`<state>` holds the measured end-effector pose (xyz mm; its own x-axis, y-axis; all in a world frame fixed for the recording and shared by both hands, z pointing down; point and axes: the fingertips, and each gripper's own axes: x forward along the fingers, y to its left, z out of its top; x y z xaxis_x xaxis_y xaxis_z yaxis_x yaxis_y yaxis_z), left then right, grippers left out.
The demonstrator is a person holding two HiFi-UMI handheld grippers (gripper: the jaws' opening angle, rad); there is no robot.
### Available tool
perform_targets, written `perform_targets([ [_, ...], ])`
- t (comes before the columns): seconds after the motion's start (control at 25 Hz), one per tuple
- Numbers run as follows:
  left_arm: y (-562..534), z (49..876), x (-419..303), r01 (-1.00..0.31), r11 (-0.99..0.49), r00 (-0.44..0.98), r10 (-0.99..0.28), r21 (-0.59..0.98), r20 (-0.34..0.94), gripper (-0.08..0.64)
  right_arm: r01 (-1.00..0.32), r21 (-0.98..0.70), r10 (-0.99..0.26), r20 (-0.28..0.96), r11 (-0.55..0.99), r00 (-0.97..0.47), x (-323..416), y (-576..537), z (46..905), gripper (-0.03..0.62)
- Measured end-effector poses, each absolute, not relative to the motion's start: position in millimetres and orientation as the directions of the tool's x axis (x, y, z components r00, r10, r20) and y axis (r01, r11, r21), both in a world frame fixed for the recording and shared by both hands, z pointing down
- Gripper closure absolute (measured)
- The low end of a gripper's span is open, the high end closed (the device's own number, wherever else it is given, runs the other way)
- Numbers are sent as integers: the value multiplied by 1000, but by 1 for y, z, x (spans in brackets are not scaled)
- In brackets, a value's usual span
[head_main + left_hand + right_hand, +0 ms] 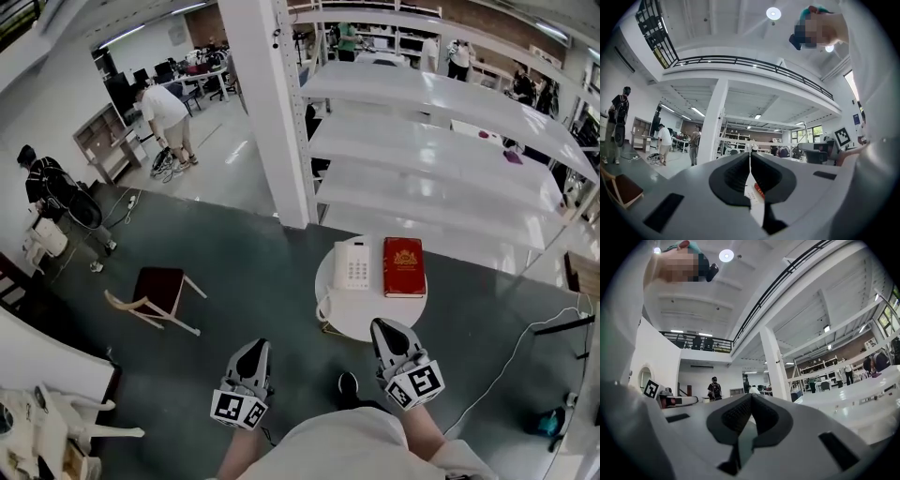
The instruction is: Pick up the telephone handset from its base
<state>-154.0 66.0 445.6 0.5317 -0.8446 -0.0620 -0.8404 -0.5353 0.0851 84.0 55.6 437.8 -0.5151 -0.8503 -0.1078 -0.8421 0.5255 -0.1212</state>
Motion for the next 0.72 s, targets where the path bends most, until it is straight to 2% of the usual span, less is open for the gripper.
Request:
perform_targets([
  [0.28, 2, 441, -135, -882, -463, 459, -886, 91, -61, 537, -821, -110, -828, -75, 560, -555, 106, -25, 438, 583],
  [0.72, -59, 445, -121, -900, -424, 422, -905, 100, -49, 537, -782, -121, -791, -61, 612, -609, 112, -96, 442, 583],
])
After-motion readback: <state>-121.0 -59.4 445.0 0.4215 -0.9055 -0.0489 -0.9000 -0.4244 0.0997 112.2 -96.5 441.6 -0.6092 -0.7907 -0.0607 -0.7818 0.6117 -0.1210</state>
